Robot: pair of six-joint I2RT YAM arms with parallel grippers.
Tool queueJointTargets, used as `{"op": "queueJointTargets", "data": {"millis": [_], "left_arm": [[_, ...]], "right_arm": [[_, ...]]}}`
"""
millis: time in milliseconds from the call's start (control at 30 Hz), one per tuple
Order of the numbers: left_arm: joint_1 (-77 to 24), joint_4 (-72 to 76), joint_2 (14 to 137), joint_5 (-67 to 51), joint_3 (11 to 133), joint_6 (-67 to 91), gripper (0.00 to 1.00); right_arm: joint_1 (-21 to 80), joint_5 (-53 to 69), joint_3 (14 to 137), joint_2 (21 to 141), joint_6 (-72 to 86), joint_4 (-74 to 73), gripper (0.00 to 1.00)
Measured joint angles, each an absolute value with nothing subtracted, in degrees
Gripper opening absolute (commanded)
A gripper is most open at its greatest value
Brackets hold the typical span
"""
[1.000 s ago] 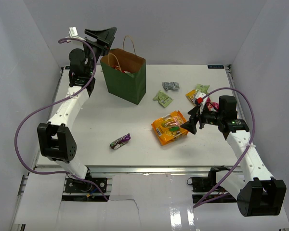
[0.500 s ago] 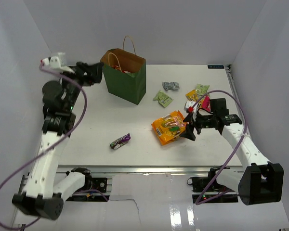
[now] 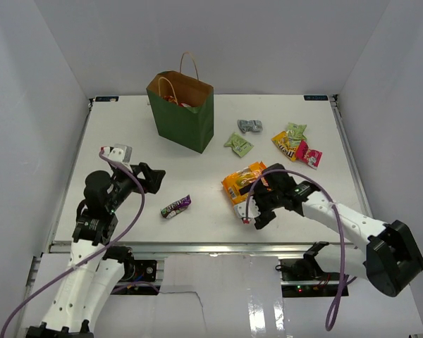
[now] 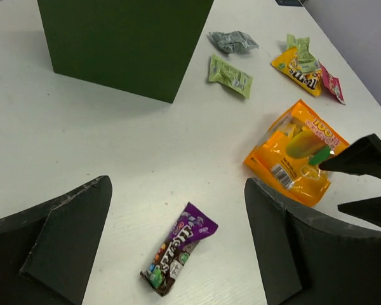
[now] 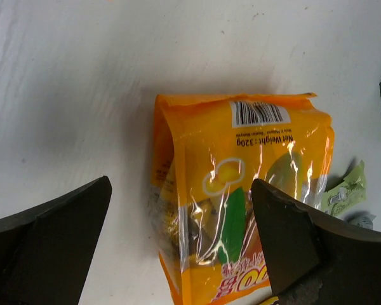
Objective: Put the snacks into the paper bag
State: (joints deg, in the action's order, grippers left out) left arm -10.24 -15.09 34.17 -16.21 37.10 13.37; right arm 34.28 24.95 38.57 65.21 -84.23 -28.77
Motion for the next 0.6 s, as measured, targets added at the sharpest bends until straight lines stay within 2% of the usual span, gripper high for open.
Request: {"op": "queueJointTargets", "data": {"millis": [67,300,400,433,500,533,600], "left_arm": [[-10.2,-16.4,30.5,-16.7,34.6,13.5,0.96],[-10.3,-14.3,25.5,-17.3,34.4,13.5,0.97],[-10.3,-14.3,25.6,-17.3,34.4,13.5,0.97],[-10.3,-14.3,25.6,-17.3,34.4,13.5,0.97],[-10.3,-14.3,25.6,-17.3,34.4,13.5,0.97],[-10.3,-14.3,25.5,-17.3,34.4,13.5,0.97],[-10.3,-14.3,25.4,-17.3,34.4,13.5,0.98]], "right_arm": [[38.9,19.4,37.6,67.1,-81.7,-24.4,0.99],[44.9,3.5,34.3,73.9,-75.6,-11.4,0.77],[45.5,0.2,33.6,74.7,-74.0,-7.1,0.64],[45.7,-0.7,33.0,74.8,-73.6,-5.7,0.54],[45.8,-2.5,31.9,74.8,-73.1,-2.8,0.45],[45.8,-3.2,31.4,74.7,-72.7,-1.5,0.37],[45.8,-4.6,30.5,74.4,-72.1,1.6,0.29]]}}
